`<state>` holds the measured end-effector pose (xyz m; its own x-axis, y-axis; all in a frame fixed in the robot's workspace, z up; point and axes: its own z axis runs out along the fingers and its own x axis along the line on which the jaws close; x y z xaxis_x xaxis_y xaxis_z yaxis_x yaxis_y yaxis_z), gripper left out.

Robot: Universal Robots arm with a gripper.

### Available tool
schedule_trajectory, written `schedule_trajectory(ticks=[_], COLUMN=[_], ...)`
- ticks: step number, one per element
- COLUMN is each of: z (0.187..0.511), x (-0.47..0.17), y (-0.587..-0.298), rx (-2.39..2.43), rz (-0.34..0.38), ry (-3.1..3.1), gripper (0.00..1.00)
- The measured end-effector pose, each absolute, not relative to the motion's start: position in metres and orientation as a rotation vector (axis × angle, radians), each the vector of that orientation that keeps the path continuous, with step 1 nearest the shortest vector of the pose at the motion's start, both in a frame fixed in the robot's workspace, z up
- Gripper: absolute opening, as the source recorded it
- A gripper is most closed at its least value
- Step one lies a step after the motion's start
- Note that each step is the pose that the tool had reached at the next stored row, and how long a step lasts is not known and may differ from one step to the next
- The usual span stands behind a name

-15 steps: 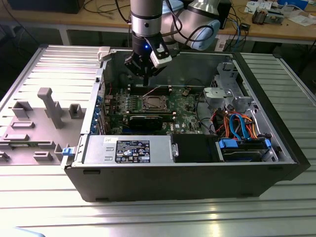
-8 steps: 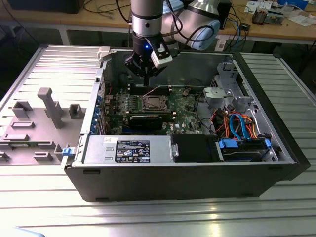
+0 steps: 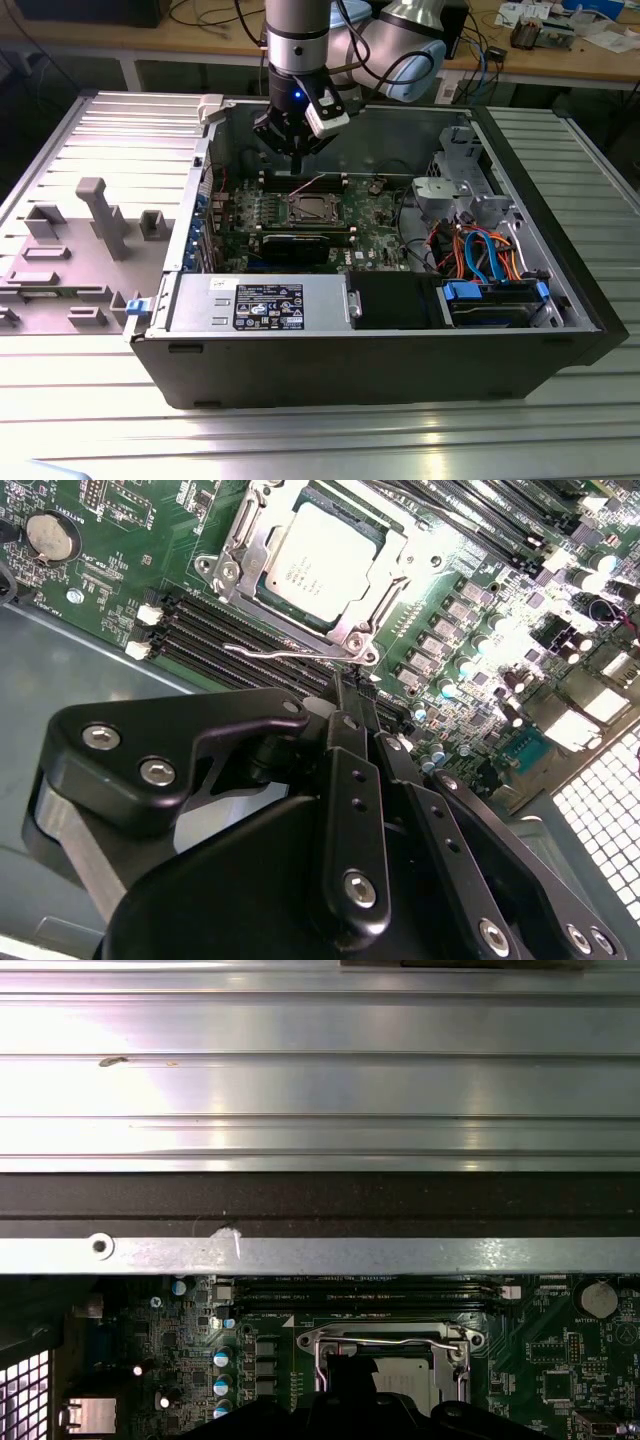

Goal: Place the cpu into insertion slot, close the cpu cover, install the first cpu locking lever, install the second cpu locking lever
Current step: 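Install the first cpu locking lever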

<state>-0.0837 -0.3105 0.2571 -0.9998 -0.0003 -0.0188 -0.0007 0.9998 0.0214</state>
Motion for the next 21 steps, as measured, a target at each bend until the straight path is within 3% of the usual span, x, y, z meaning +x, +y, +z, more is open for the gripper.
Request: schedule_trajectory(ticks=[7, 21], z=[0.252, 0.238], x=[-0.081, -0.073], y=[-0.312, -0.308], rx=[0.000, -0.065], rz=[0.069, 0.070], ry=[3.122, 3.122], gripper=[0.11, 0.11])
